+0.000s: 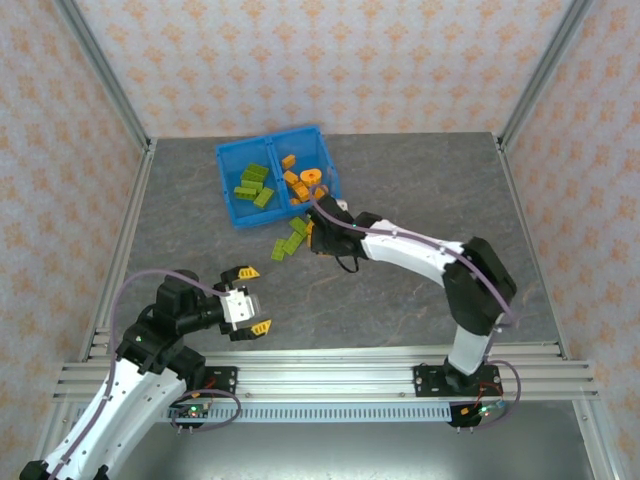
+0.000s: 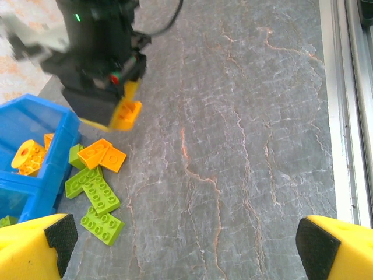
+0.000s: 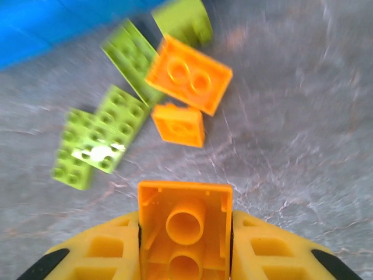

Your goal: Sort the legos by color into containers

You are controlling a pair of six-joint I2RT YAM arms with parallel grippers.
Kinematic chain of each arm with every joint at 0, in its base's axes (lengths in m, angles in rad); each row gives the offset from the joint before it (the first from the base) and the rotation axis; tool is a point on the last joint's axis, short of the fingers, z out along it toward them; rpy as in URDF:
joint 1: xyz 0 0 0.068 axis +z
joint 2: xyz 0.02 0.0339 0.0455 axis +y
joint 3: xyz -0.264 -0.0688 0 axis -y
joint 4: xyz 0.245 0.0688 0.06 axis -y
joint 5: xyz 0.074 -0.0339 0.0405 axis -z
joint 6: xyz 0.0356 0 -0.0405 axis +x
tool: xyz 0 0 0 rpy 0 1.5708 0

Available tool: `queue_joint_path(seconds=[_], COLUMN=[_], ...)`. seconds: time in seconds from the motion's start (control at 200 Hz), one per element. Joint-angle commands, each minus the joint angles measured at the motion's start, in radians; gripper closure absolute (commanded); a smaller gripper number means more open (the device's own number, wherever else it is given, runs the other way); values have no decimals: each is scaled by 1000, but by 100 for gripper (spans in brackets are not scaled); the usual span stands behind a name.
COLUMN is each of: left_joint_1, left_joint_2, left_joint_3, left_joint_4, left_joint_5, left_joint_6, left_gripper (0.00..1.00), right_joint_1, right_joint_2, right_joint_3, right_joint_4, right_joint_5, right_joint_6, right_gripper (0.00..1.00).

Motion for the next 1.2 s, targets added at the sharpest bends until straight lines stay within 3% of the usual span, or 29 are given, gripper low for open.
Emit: queue_joint_path(seconds=[0.0,0.145,0.38,0.566,0.656,0.861,0.936,0.976,1.076,1.196], left_joint_1=[7,8,8,10,27,127,144,147,165,177], left_joint_2=[-49,-81,21,147,196,273,305,322,366,449], left_joint_3=[-19,9,112,193,197,290,329,331,335,362], left_joint_4=[90,124,238,122,121,9,-37,-39,-32,-55], left_joint_5=[-28,-116,-607,-663,-885,-771,-658,-644,-565,-526], left_joint_6=[-88,-143,-551,-684,-979,-961,-889,-897,-898,-934], left_gripper=[0,0,0,0,0,0,0,0,0,0], right_joint_1=[1,-45,-161,-196,-200,-232,-232,-232,-229,-226], right_joint_2=[-39,84,453,757,865,975,975,970,921,808], right_joint_3=[99,322,839,1234,1365,1456,1466,1478,1484,1425], right_joint_4=[21,-1,-57,-112,-89,17,32,25,-13,-77], right_joint_5=[142,153,112,26,36,-22,-31,-31,-42,-73], right_joint_6=[-149,-245,-327,-339,-363,-296,-302,-304,-304,-292], right_gripper=[70,70,70,70,66,62,51,42,33,32])
